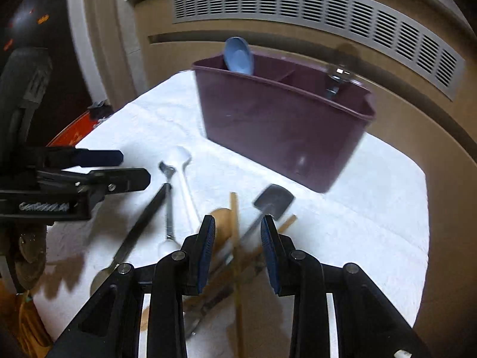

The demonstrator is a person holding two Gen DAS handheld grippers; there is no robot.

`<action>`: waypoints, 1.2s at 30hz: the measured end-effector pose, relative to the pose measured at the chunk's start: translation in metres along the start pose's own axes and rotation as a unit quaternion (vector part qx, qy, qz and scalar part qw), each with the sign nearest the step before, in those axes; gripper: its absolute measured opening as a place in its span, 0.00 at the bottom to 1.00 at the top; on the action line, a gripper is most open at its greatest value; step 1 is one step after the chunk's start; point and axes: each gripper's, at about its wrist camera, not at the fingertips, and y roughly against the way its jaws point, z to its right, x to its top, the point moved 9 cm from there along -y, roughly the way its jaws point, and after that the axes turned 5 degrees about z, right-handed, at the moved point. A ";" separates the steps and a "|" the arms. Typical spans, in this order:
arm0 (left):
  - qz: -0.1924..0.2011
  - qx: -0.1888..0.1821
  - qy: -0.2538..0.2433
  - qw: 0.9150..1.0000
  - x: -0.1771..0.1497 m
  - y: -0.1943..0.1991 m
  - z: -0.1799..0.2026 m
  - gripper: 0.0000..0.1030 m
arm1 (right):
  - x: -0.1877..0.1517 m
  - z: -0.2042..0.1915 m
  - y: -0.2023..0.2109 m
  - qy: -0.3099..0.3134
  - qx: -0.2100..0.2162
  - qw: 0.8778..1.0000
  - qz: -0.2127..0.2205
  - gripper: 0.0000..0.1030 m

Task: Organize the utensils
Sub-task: 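Grasp the white plastic spoon with the left tool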

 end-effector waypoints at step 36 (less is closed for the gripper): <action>0.162 0.056 -0.074 0.982 0.024 0.074 -0.001 0.38 | -0.013 0.042 -0.010 -0.135 0.000 0.991 -0.021 0.41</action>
